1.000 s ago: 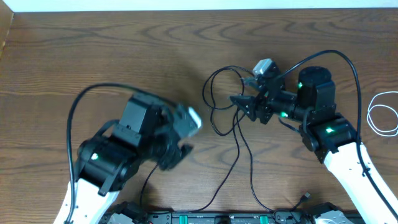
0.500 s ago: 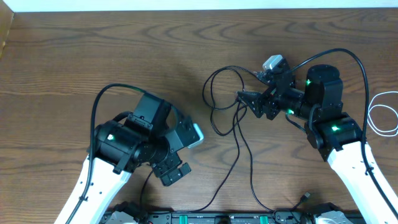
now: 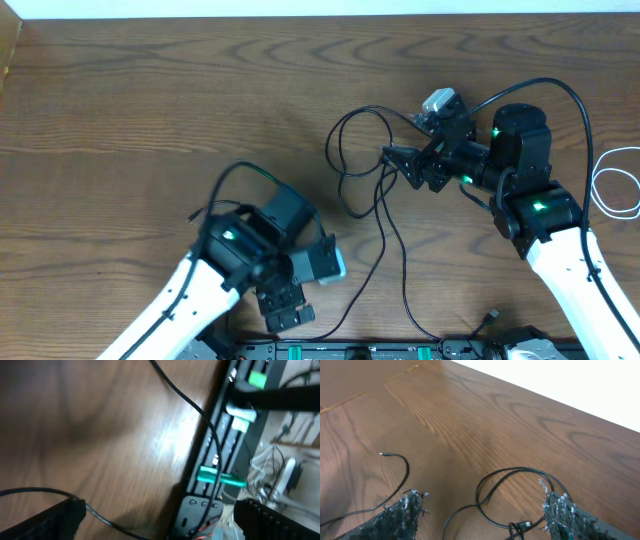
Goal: Untangle cables
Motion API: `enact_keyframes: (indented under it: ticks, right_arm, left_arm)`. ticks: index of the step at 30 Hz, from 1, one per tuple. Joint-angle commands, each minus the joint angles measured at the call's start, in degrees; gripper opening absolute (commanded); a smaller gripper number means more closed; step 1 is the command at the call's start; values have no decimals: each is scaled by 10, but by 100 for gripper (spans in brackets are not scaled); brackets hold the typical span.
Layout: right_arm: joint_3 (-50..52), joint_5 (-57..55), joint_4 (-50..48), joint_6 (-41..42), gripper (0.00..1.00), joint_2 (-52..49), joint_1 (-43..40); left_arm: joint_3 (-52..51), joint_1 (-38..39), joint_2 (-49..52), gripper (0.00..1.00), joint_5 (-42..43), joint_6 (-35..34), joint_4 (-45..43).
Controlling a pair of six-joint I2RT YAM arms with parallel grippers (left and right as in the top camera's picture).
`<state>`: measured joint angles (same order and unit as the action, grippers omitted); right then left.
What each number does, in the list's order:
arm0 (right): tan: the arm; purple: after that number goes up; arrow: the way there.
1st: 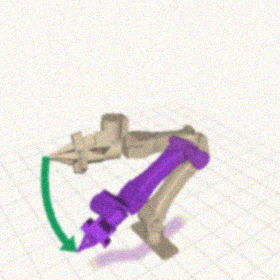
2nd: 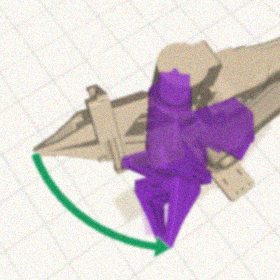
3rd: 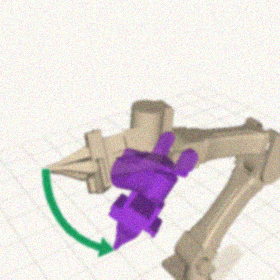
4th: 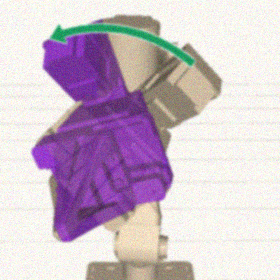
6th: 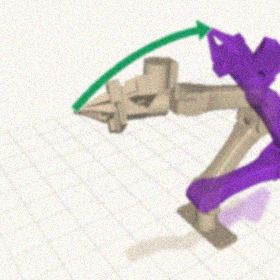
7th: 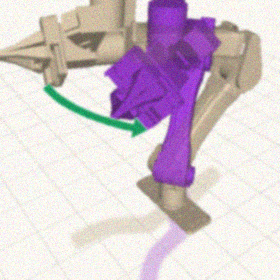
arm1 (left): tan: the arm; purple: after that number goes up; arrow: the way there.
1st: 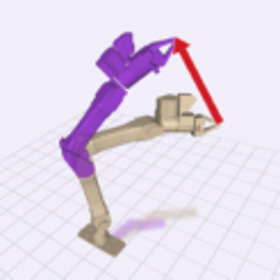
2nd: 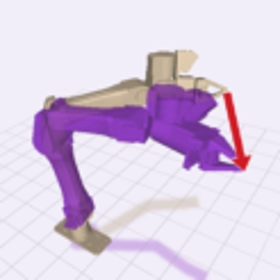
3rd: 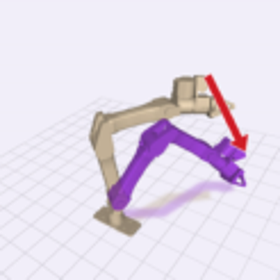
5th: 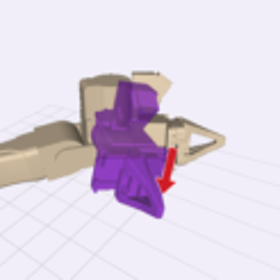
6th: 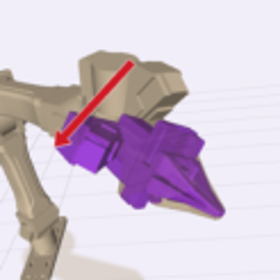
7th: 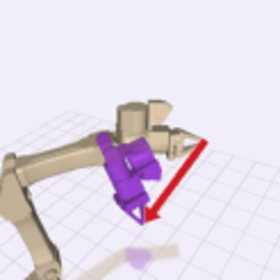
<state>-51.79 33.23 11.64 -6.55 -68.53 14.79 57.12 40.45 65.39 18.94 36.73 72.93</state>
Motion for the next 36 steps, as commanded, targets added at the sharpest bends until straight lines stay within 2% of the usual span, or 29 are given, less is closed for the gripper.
enact_keyframes:
  ticks: [1, 9, 15, 22, 28, 36]
  right_arm:
    - [-5, -8, 1, -10, 77, -1, -5]
    - [-5, -14, 4, -13, 78, -1, -5]
    - [-5, -16, 10, -21, 78, -1, -5]
    - [-5, -16, 11, -21, 78, -1, -5]
    - [-5, -16, 11, -22, 78, -1, -5]
    - [-5, -16, 14, -34, 78, -1, -5]
  left_arm:
    - [-18, 40, -2, 99, -10, -30, -12]
    - [-63, 104, -2, 99, -13, -59, -74]
    - [-109, 107, 1, 99, -27, -87, -115]
    - [-150, 107, 2, 99, -26, -155, -160]
    - [-158, 107, 22, 99, 69, -176, -198]
    - [-158, 107, 81, 99, 74, -176, -182]
